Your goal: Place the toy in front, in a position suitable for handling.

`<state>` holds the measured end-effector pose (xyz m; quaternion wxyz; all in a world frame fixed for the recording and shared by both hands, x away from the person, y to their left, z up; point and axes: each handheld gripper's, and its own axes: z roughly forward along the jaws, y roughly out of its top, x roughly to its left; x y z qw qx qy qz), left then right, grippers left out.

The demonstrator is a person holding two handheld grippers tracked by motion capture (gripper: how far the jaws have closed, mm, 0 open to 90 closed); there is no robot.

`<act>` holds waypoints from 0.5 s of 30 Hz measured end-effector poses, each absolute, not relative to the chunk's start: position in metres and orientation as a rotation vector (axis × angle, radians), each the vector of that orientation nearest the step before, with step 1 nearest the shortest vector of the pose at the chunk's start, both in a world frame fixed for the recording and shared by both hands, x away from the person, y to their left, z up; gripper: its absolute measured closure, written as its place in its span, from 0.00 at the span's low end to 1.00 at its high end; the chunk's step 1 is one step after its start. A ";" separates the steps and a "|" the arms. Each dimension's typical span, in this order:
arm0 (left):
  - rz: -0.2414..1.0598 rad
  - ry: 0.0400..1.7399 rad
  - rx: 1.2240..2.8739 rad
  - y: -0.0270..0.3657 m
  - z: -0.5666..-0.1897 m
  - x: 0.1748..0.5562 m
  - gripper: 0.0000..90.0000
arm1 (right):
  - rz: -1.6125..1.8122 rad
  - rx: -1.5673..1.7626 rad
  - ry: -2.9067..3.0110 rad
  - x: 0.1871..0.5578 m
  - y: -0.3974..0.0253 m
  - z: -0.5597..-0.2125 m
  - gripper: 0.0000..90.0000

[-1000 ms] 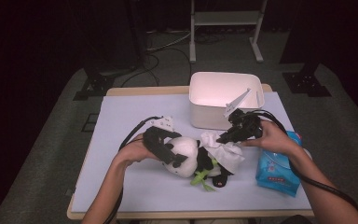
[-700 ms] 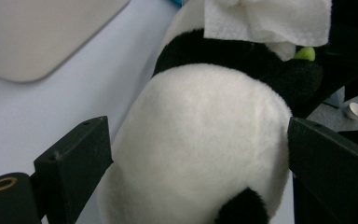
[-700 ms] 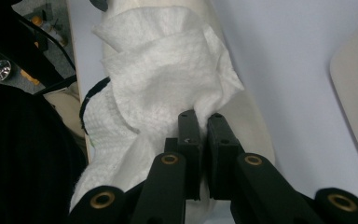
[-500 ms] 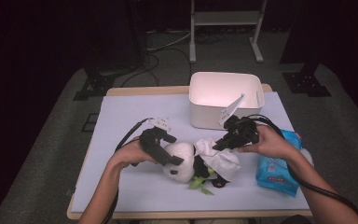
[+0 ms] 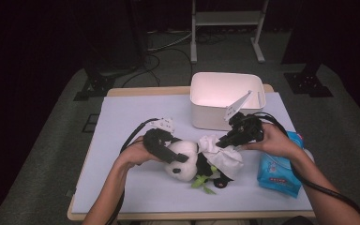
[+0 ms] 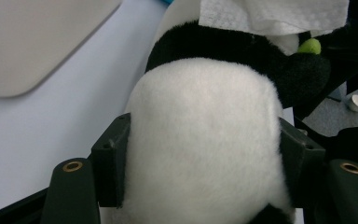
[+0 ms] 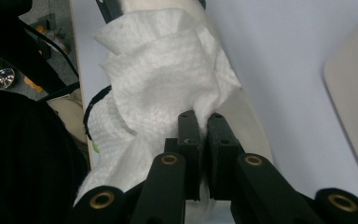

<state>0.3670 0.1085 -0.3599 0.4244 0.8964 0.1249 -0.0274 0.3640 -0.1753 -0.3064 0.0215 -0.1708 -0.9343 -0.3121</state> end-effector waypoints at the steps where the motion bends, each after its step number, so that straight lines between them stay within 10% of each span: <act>1: -0.061 0.305 2.240 0.108 -0.358 0.368 0.37 | -0.969 -0.529 -2.899 0.365 -0.177 -0.305 0.94; 15: -0.041 0.238 2.247 0.103 -0.352 0.366 0.32 | -0.969 -0.559 -2.899 0.380 -0.171 -0.305 0.94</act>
